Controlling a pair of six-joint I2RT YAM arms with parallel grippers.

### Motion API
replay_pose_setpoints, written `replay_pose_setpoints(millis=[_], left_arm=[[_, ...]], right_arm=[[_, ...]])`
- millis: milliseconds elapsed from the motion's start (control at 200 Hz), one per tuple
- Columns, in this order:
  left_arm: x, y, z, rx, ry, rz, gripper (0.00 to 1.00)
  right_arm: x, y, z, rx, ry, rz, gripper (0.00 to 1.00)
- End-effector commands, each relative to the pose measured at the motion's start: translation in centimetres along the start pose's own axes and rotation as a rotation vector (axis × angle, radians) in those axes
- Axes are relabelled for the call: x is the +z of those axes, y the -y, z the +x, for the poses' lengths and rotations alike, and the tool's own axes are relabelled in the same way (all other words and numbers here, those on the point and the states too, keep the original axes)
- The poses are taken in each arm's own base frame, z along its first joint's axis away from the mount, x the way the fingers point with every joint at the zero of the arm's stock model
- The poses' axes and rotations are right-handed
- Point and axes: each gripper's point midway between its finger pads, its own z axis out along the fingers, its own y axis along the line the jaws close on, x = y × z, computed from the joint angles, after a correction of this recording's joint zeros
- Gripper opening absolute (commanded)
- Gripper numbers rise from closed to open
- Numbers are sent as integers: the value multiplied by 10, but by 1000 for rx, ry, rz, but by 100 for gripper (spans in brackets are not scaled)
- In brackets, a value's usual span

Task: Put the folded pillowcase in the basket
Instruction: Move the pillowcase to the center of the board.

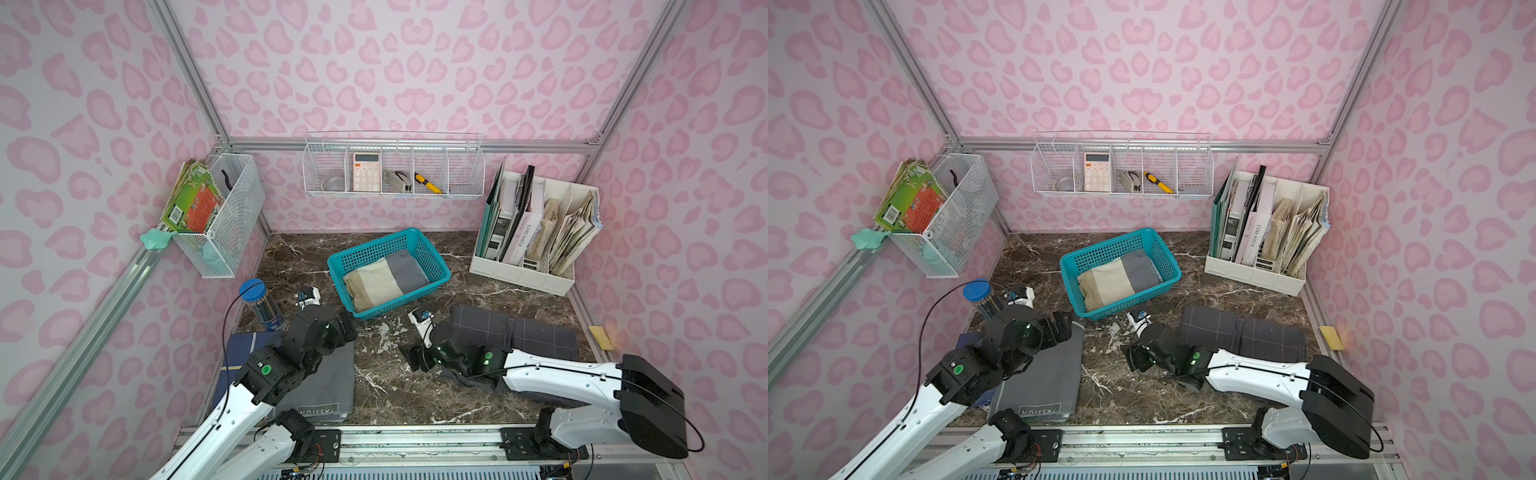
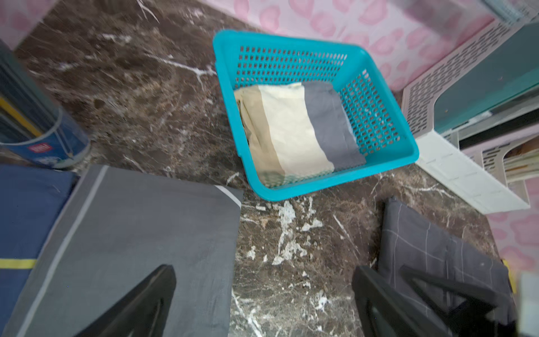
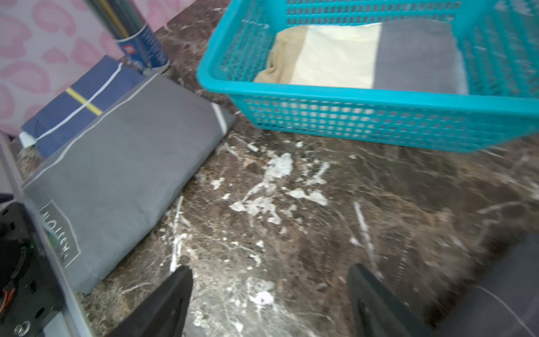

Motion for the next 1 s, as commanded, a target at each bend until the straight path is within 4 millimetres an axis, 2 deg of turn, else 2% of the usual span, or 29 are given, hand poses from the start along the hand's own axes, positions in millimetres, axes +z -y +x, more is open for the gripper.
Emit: replay_pose_setpoints(millis=[0, 215, 315, 450, 675, 720, 740, 820, 995], left_arm=[[-13, -24, -17, 33, 109, -98, 99], [-38, -49, -27, -32, 228, -127, 99], [-45, -52, -29, -55, 261, -113, 99], [-50, -60, -28, -72, 262, -135, 99], [-52, -66, -26, -84, 271, -157, 99], [-52, -67, -25, -85, 268, -158, 99], [-51, -68, -24, -85, 266, -159, 99], [-51, -68, -23, -88, 264, -161, 99], [-50, -69, -22, -84, 258, -168, 99]], right_arm=[[21, -34, -8, -70, 5, -30, 87], [56, -91, 11, -250, -69, -88, 88], [68, -114, 21, -308, -102, -139, 88], [86, -134, 39, -377, -169, -161, 88], [115, -133, 55, -416, -242, -109, 88], [118, -130, 64, -428, -268, -103, 89], [120, -137, 54, -425, -249, -109, 88], [126, -135, 60, -432, -275, -90, 89], [126, -108, 70, -369, -323, 15, 88]])
